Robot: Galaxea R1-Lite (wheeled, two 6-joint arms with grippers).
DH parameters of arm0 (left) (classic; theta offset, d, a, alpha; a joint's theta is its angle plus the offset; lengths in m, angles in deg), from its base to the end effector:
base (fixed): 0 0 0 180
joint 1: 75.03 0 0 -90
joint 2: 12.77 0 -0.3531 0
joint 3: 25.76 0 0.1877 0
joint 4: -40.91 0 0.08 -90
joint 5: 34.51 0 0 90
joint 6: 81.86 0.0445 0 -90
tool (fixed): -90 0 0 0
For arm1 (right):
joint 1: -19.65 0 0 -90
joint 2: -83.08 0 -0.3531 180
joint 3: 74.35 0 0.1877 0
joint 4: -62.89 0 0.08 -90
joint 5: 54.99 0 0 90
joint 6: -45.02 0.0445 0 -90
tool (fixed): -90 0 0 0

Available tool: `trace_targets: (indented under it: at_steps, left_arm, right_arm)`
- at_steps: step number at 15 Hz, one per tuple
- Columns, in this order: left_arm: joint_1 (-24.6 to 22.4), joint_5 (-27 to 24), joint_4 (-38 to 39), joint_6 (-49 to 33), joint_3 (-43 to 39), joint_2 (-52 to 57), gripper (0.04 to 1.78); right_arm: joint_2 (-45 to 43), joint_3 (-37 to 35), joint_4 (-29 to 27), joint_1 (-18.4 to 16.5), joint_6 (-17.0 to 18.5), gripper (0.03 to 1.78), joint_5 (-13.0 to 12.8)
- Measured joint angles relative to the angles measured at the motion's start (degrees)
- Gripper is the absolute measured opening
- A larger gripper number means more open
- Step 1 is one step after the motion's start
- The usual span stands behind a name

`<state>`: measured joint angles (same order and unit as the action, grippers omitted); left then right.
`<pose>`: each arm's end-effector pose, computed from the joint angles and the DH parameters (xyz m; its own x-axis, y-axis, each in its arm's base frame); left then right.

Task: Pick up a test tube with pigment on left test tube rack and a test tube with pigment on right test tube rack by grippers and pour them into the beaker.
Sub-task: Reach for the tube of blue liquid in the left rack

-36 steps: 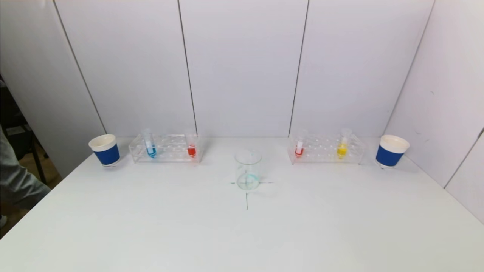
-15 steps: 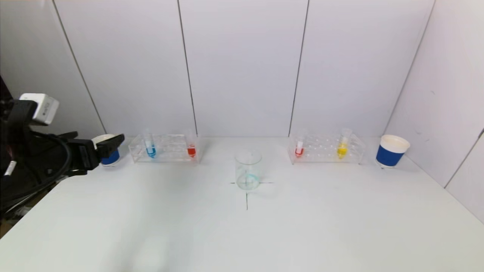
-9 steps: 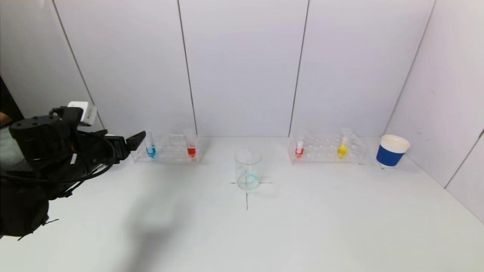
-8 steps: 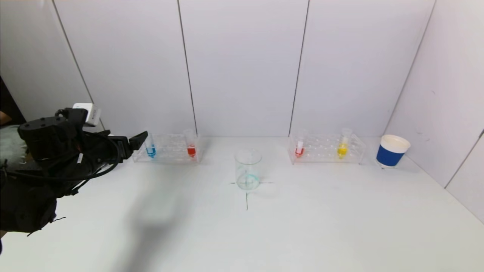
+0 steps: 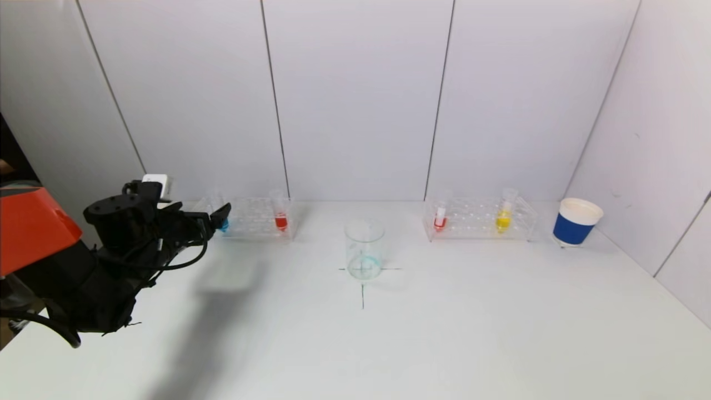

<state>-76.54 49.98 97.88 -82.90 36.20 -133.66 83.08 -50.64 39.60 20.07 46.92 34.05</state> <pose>0.4023 0.0063 0.1380 0.9970 -0.0698 -0.0340 0.0691 0.9974 -0.0214 -0.0567 -0.0012 0.0764 0.9999 -0.0094 0.0073 0.0092 0.9994 0.0333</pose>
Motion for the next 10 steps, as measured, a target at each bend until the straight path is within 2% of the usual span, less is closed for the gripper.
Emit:
trace_targets:
  at_steps: [5, 10]
  left_arm:
    - [-0.05, 0.39, 5.71, 0.4, 1.82, -7.25, 1.76]
    - [-0.06, 0.34, 5.29, 0.52, 6.23, -10.97, 1.76]
  right_arm:
    - [0.0, 0.0, 0.0, 0.0, 0.02, 1.77, 0.0]
    - [0.0, 0.0, 0.0, 0.0, 0.02, 1.77, 0.0]
